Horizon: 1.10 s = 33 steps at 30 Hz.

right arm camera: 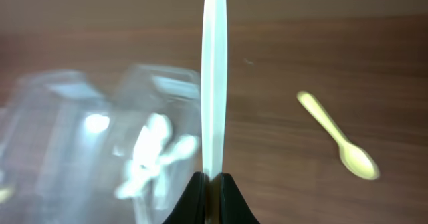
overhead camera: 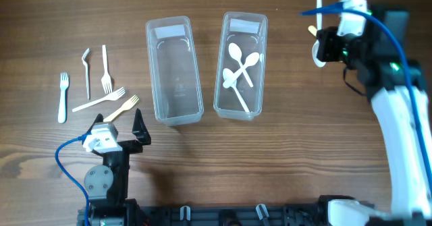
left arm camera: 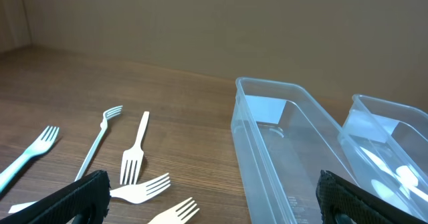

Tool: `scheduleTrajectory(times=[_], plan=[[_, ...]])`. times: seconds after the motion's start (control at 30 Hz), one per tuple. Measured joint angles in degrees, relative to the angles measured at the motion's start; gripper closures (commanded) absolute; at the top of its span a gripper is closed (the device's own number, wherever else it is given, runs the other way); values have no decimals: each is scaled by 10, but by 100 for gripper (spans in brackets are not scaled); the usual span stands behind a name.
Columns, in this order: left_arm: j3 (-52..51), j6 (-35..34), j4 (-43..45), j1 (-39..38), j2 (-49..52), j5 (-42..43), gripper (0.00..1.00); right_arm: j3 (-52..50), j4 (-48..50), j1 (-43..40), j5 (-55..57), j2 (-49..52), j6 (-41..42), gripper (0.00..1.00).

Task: Pack container
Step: 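Grasp the last white spoon and drop it into the right container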

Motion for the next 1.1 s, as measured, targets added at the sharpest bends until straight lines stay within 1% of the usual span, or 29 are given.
scheduleTrajectory(times=[0.07,0.1,0.17,0.23,0.27,0.37,0.5,0.53,0.6,0.63,0.7,0.9,1.0,1.1], plan=[[0,0,0,0,0,0,0,0,-30,3,-45,-36,25,96],[0,0,0,0,0,0,0,1,-62,15,-62,-34,37,96],[0,0,0,0,0,0,0,-4,-69,42,-75,-24,46,96],[0,0,0,0,0,0,0,-25,-44,71,-82,-16,63,96],[0,0,0,0,0,0,0,-43,-13,91,-84,-6,76,96],[0,0,0,0,0,0,0,-78,31,134,-86,42,109,96],[0,0,0,0,0,0,0,-82,70,167,-88,108,147,96],[0,0,0,0,0,0,0,-82,73,173,-90,117,150,77],[0,0,0,0,0,0,0,-82,82,177,-90,125,162,47],[0,0,0,0,0,0,0,-82,91,176,-90,126,165,40],[0,0,0,0,0,0,0,-82,111,176,-103,126,174,37],[0,0,0,0,0,0,0,-82,134,173,-120,119,180,39],[0,0,0,0,0,0,0,-82,134,152,-120,80,180,39],[0,0,0,0,0,0,0,-82,131,118,-120,18,180,38]])
